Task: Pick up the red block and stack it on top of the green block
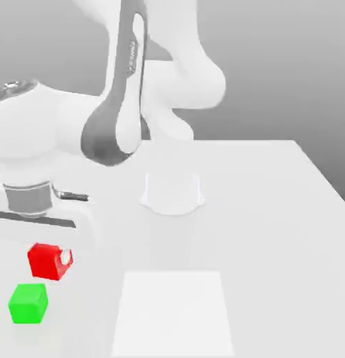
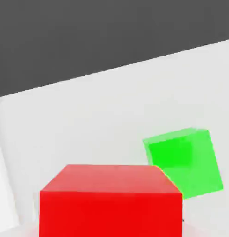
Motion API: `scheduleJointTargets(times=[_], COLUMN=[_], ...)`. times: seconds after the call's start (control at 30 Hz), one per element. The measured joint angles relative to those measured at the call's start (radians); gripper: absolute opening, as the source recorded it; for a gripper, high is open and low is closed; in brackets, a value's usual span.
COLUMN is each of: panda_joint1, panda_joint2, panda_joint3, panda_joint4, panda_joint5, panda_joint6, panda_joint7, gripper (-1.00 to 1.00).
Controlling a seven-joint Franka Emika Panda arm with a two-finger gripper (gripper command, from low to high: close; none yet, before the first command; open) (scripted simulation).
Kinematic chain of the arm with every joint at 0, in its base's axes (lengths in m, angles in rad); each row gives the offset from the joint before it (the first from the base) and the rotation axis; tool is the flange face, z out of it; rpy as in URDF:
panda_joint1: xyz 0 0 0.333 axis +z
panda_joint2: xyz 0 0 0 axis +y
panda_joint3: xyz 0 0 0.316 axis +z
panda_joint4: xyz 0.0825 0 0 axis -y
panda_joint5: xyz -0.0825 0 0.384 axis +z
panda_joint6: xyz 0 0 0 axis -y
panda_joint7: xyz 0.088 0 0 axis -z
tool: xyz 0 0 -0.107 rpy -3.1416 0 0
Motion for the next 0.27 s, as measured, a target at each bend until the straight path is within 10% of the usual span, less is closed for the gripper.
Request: scheduleJointTargets(times=[0.13,0.17,0.27], panda_joint1=[-0.038,-0.046,-0.046], panda_joint2=[0.132,0.155,0.155], panda_joint3=[0.040,0.050,0.050], panda_joint4=[0.021,0.023,0.023], panda_joint5=[0.083,0.098,0.098], panda_joint6=[0.106,0.125,0.125], panda_joint7=[-0.047,-0.057,-0.057], gripper=[-1.00,1.00,1.00])
